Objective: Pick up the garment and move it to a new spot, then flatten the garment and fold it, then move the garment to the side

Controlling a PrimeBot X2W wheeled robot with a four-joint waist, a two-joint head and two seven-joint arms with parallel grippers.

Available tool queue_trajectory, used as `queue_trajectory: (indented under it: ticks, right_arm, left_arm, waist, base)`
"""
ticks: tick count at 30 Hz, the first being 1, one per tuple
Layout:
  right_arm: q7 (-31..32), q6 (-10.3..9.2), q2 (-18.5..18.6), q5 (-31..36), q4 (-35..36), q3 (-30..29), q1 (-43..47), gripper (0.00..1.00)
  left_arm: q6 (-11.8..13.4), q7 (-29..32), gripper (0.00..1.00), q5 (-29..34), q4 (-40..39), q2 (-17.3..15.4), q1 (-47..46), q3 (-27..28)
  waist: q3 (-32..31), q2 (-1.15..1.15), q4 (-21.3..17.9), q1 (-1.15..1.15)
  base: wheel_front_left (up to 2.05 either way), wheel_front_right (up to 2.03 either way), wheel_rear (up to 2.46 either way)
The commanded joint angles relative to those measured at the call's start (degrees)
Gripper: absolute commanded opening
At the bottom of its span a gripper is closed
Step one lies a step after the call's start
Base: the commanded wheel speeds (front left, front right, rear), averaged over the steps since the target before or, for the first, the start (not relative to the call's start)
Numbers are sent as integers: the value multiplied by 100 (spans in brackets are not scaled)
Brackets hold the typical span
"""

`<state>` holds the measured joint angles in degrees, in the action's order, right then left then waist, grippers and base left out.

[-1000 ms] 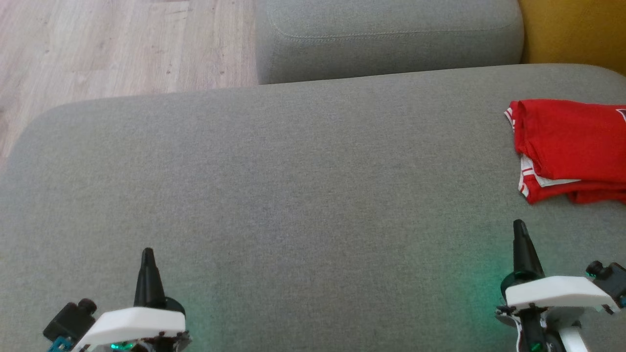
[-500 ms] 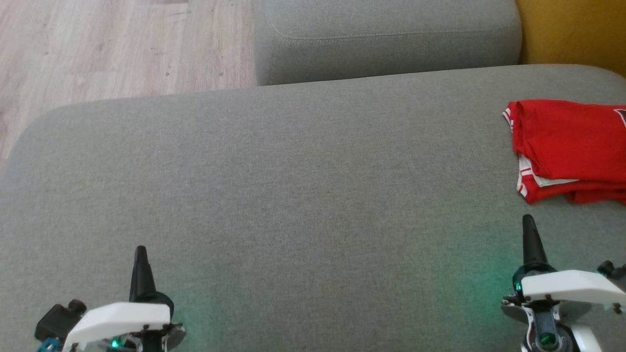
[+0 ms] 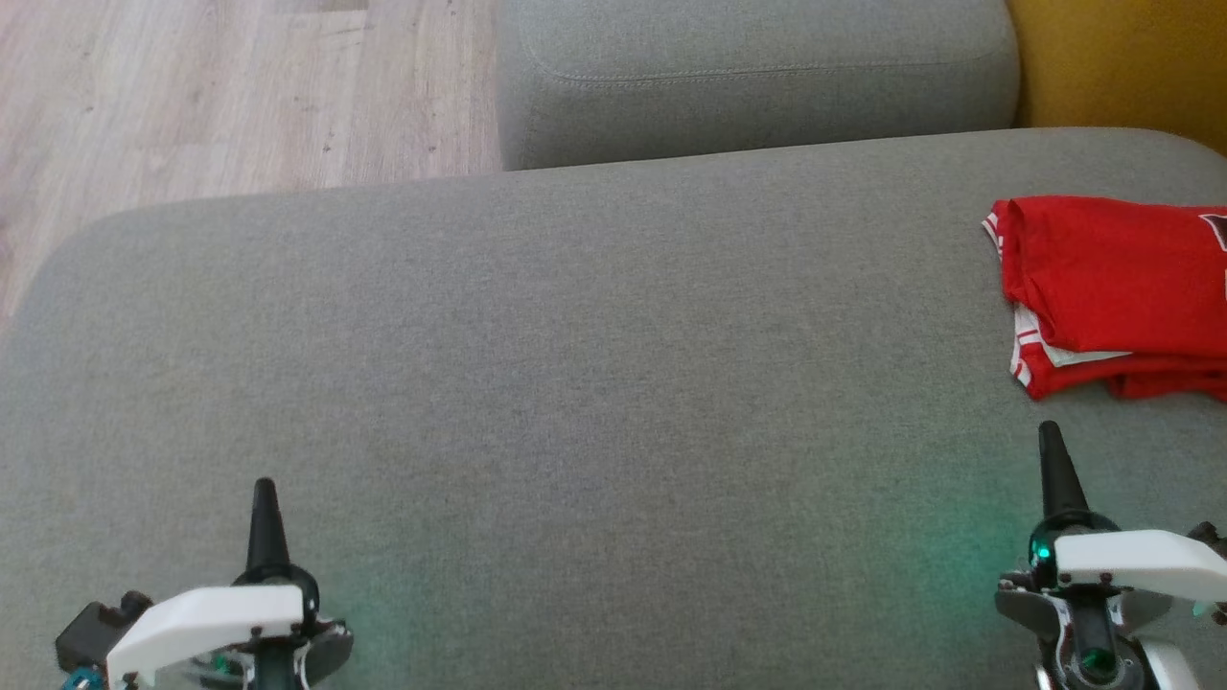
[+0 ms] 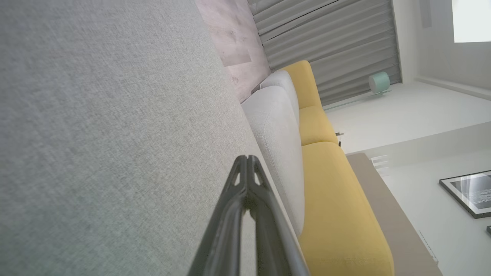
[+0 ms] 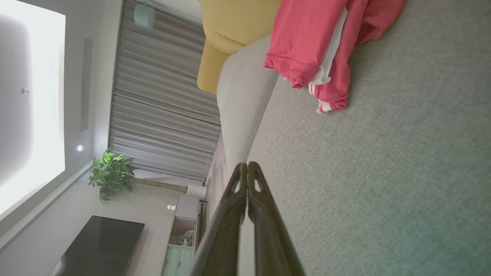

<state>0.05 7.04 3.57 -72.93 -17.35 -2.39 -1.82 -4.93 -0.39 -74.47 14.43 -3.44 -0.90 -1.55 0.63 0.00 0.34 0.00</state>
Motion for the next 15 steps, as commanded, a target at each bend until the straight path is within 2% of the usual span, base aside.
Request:
queue_trajectory:
  ticks: [1,15]
  right_arm:
    - [48,36,67,-185,233,44,-332,0]
    - [303,41,56,-1201,292,-119,-381,0]
  left_arm:
    - [-47,49,0,-165,-158,-99,-299,219]
    - [-160,308,0,-1128,-98,-94,-415,429]
  waist:
    - [-2,0,-1,0]
    - [-25,0,-19,0]
  base:
    - [0,0,0]
    - [0,0,0]
